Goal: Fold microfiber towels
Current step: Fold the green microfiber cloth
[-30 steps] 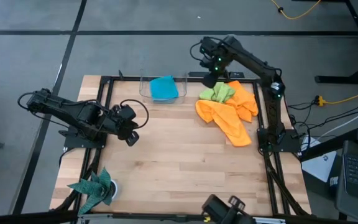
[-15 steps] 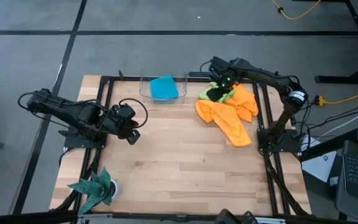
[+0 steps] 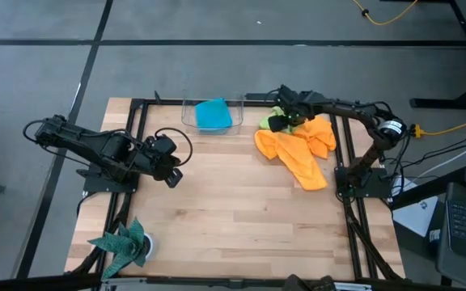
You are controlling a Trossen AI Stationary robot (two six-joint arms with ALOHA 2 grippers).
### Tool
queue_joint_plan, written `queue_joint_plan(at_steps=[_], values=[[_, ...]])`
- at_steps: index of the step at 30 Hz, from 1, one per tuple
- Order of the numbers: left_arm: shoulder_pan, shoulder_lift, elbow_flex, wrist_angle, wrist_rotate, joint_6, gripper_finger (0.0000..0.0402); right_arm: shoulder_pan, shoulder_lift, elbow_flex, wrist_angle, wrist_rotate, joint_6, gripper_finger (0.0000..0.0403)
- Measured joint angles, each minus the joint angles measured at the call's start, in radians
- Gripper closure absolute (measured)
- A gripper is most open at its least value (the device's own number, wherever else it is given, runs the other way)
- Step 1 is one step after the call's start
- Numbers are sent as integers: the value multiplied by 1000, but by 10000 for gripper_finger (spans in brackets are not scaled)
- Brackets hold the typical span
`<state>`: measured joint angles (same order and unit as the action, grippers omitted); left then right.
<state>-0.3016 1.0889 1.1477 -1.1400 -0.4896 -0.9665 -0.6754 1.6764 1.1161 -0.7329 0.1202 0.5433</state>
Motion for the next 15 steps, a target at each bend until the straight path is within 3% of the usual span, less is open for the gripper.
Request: queue_joint_plan(at_steps=[8,11,15], values=[[0,0,0,8,0,-1,376,0,4,-43,60,21,-3,247],[0,0,0,8,0,-1,376,0,4,-34,63,47,-40,288],[0,0,0,8,0,-1,376,3,2,10,60,57,-146,380]])
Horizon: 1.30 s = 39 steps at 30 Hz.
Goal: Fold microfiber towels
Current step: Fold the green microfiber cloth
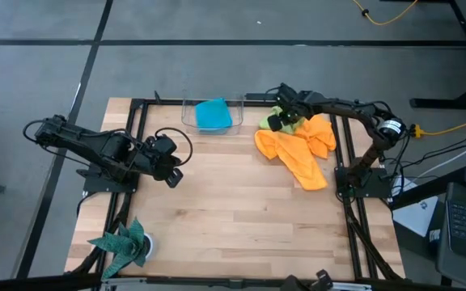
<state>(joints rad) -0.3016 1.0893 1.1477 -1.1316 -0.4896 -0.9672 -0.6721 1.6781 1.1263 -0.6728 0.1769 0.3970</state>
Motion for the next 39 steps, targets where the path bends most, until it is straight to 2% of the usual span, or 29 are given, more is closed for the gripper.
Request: queue_joint_plan(at_steps=[7,14,21,23,27,32,36,39], values=[[0,0,0,0,0,5,376,83,-102,165,-28,85,-97,397],[0,0,0,0,0,8,376,289,-303,294,-26,34,-109,399],[0,0,0,0,1,8,376,555,-418,303,-27,11,82,399],[0,0,0,0,1,9,376,643,-421,303,-25,36,115,399],[0,0,0,1,1,9,376,794,-396,303,-24,153,204,399],[0,4,0,20,1,9,376,929,-322,302,36,167,261,394],[0,4,0,30,2,9,376,987,-254,302,109,168,224,396],[0,5,0,35,2,8,376,977,-192,302,202,172,186,391]])
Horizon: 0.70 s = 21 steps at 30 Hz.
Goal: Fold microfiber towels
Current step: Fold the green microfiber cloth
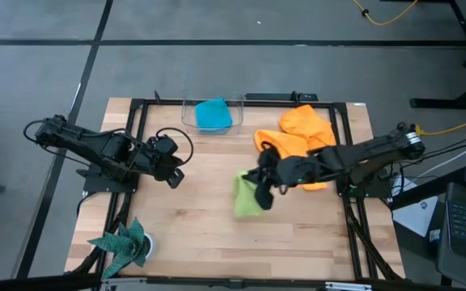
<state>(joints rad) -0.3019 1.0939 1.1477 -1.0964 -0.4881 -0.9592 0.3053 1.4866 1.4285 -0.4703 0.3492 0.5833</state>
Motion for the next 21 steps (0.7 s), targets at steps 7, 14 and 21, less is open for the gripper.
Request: queue_joint_plan(at_steps=[7,14,21], values=[[0,0,0,56,0,-1,376,-109,114,-1,117,-199,-142,328],[0,0,0,112,0,-1,376,-202,-5,0,-66,-431,-109,284],[0,0,0,124,0,-3,376,-93,-86,1,-352,-437,13,282]])
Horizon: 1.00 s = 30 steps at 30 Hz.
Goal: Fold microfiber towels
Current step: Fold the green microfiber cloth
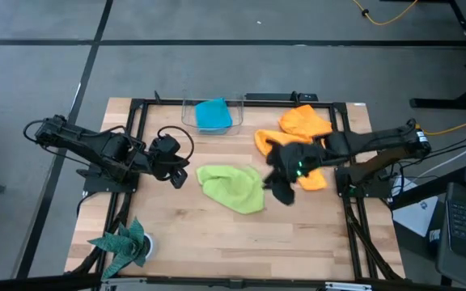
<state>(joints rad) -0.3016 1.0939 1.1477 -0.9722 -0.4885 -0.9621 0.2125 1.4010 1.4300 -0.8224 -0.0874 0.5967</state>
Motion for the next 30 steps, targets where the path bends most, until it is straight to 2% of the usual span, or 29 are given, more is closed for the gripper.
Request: queue_joint_plan(at_steps=[2,7,12,22,30], values=[[0,0,0,0,0,0,376,51,0,0,-47,37,17,282],[0,0,0,1,0,0,376,152,27,-1,-48,214,32,281],[0,0,0,1,0,3,376,195,87,-1,-35,381,31,281],[0,0,0,1,0,3,376,205,292,-114,75,329,81,281],[0,0,0,-1,0,4,376,204,505,-158,198,330,-5,281]])
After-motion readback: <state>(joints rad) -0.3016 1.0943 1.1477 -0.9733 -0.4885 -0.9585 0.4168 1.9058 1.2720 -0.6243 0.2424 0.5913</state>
